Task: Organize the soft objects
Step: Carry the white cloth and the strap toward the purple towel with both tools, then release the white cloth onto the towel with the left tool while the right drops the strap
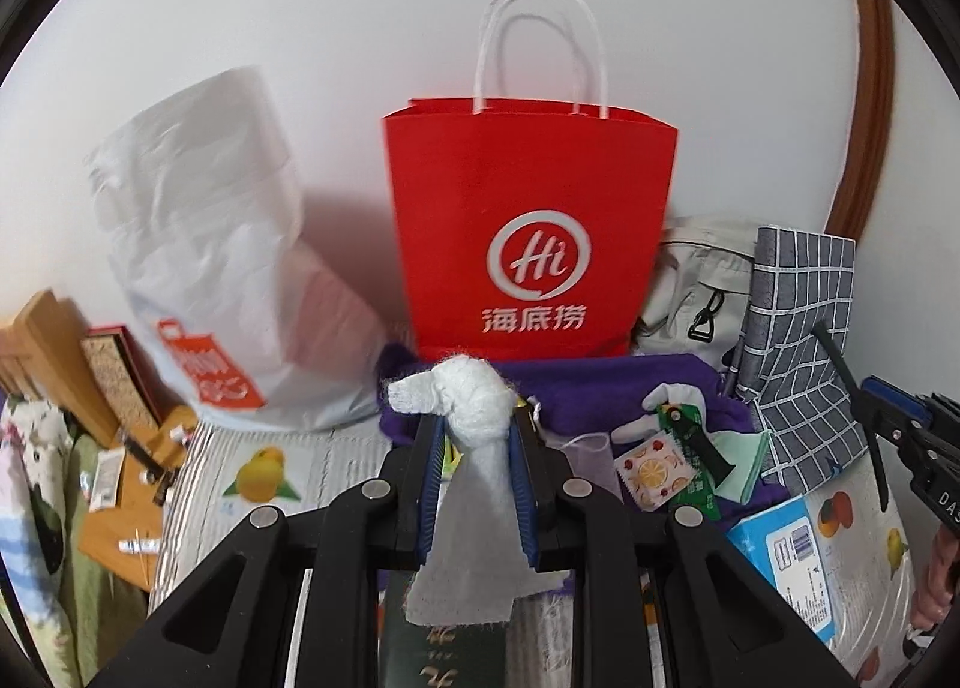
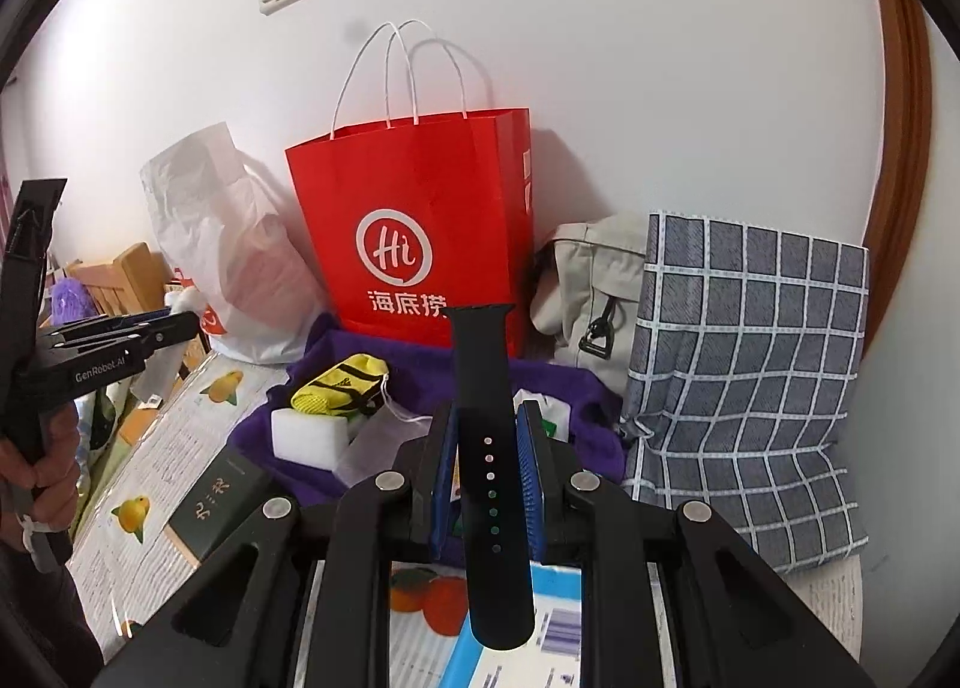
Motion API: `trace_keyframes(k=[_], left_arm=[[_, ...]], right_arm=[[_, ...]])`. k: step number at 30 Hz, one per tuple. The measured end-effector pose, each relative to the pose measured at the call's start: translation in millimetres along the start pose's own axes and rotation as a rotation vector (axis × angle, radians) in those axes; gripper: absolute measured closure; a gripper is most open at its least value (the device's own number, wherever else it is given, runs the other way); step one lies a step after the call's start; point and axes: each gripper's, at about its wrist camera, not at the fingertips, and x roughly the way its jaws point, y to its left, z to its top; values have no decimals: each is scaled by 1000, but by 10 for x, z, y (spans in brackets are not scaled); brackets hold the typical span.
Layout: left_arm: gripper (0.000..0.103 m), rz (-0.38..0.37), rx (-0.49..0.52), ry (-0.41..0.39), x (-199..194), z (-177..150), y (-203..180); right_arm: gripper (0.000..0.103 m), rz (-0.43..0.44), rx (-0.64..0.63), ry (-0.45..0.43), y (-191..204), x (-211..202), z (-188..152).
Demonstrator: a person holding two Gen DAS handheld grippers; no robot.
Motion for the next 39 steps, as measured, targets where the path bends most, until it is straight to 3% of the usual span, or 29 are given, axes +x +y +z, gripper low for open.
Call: trace_keyframes(k=[7,13,26,39], left_arm=[[83,-75,-63,-12,122,170,-60],[83,-91,-102,-41,199,317,-43],[83,-146,-169,67,812,205,32],[83,-219,-187,161,1213,138,55]], right_arm=[[83,17,19,5,-36,237,76],[83,32,48,-1,-101,424,153],[83,43,75,34,-207,894,98],[83,77,109,154,-353,1408,-61]])
